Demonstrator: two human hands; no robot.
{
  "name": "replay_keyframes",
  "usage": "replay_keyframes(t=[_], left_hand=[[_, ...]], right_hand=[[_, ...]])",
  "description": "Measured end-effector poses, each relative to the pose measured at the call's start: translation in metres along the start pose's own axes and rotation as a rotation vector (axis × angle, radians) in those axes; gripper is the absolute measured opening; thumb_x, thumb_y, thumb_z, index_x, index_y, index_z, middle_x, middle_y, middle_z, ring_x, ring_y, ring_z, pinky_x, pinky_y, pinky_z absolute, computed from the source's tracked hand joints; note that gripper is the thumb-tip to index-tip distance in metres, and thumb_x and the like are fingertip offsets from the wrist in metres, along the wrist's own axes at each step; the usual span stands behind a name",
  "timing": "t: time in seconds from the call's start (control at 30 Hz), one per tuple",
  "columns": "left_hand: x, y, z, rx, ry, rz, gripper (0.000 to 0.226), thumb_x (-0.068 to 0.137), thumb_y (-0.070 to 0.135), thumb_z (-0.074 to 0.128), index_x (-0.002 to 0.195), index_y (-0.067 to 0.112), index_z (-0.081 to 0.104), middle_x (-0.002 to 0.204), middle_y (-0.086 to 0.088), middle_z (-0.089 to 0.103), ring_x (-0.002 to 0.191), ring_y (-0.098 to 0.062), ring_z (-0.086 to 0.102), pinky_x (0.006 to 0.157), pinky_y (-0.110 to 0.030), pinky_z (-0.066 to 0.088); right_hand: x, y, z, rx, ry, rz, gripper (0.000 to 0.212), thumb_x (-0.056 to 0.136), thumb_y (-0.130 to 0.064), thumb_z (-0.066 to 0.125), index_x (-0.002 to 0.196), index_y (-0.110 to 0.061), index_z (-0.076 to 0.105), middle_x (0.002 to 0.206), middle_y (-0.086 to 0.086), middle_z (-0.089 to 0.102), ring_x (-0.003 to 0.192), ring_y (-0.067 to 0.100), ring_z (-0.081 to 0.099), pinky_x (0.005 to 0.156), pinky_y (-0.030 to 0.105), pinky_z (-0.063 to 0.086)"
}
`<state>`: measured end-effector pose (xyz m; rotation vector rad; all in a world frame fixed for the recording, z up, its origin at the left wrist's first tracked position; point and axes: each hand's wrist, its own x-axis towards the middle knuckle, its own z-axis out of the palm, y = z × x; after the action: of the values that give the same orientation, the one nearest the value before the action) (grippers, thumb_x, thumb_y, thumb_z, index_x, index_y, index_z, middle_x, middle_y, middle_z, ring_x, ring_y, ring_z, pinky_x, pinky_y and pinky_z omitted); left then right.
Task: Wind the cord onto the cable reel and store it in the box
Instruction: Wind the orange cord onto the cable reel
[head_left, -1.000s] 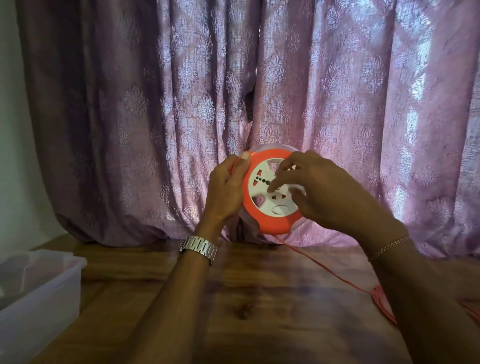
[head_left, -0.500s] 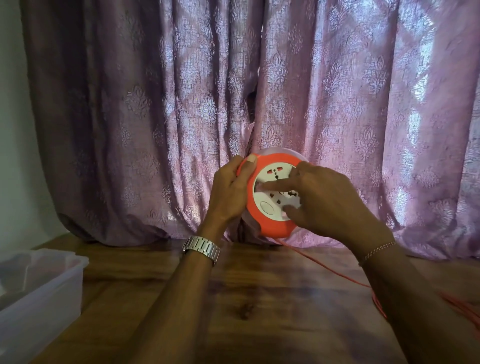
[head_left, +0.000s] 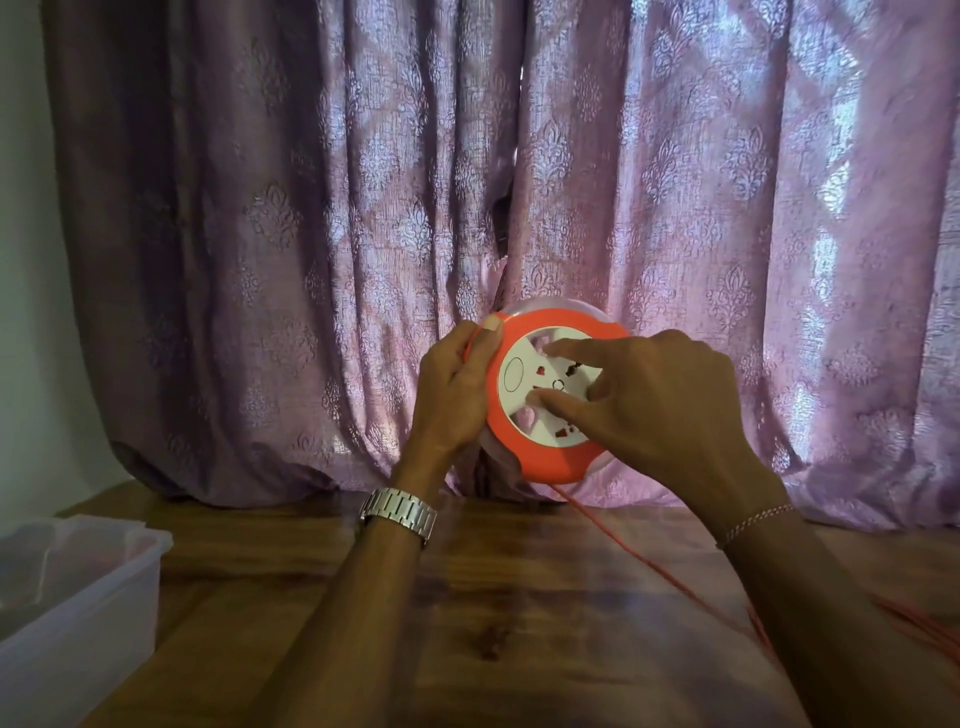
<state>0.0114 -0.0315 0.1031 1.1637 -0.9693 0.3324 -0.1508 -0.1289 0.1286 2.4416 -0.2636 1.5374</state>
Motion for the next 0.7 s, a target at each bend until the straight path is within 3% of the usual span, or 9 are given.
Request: replay_keyframes(t=[0.1,0.2,0.27,0.33,0.47,0.6,0.7], left_hand=[[0.0,0.001,0.001,0.019,-0.001,0.019,0.039,0.1,0.045,0.054,0.07,0.02,0.054,0.062,0.008,0.057,0.061,-0.013,0.052,0.059,-0.029,0.041],[-0.001,0.0,0.0,0.038,0.002,0.032,0.041,0.104,0.041,0.053,0.069,0.022,0.054,0.06,0.01,0.058,0.058,-0.008,0.051,0.057,-0.024,0.041],[0.0,0.0,0.0,0.033,0.002,0.032,0.043,0.101,0.046,0.053,0.073,0.014,0.057,0.063,0.008,0.059,0.06,-0.01,0.052,0.058,-0.027,0.041],[0.0,-0.002,0.0,0.032,-0.002,0.038,0.046,0.098,0.051,0.054,0.074,0.011,0.057,0.065,0.005,0.058,0.062,-0.013,0.052,0.062,-0.031,0.041],[0.001,-0.003,0.0,0.031,0.002,0.03,0.041,0.098,0.047,0.055,0.065,0.024,0.05,0.059,0.011,0.055,0.059,-0.009,0.049,0.06,-0.029,0.041],[0.002,-0.003,-0.001,0.041,-0.002,0.033,0.041,0.096,0.053,0.055,0.064,0.027,0.052,0.06,0.01,0.056,0.062,-0.012,0.051,0.061,-0.032,0.041],[0.001,-0.002,0.0,0.035,-0.005,0.028,0.04,0.097,0.05,0.055,0.066,0.025,0.054,0.06,0.01,0.059,0.062,-0.012,0.053,0.061,-0.031,0.043]], right_hand=[[0.003,0.003,-0.008,0.04,0.054,0.039,0.04,0.079,-0.068,0.052,0.103,-0.042,0.069,0.073,-0.004,0.072,0.07,0.024,0.066,0.06,0.034,0.051],[0.005,0.006,-0.013,0.119,-0.018,-0.111,0.013,0.083,-0.033,0.067,0.094,-0.033,0.073,0.094,-0.007,0.071,0.085,0.02,0.065,0.065,0.036,0.054],[0.006,0.01,-0.009,0.191,-0.182,-0.219,0.031,0.079,-0.008,0.065,0.091,-0.035,0.073,0.119,-0.007,0.064,0.107,0.021,0.058,0.076,0.042,0.054],[0.007,0.008,-0.006,0.189,-0.315,-0.262,0.047,0.073,0.002,0.062,0.092,-0.04,0.073,0.136,-0.007,0.053,0.12,0.022,0.049,0.085,0.044,0.052],[0.006,0.0,-0.001,0.094,-0.358,-0.284,0.059,0.067,0.006,0.068,0.097,-0.045,0.071,0.141,-0.005,0.047,0.113,0.026,0.046,0.083,0.038,0.046],[0.005,-0.001,-0.002,0.019,-0.28,-0.294,0.051,0.069,-0.006,0.076,0.095,-0.049,0.07,0.134,-0.006,0.053,0.106,0.025,0.05,0.078,0.04,0.043],[0.004,-0.002,-0.003,-0.028,-0.248,-0.305,0.047,0.076,-0.015,0.07,0.103,-0.053,0.066,0.134,-0.004,0.052,0.109,0.026,0.05,0.078,0.041,0.041]])
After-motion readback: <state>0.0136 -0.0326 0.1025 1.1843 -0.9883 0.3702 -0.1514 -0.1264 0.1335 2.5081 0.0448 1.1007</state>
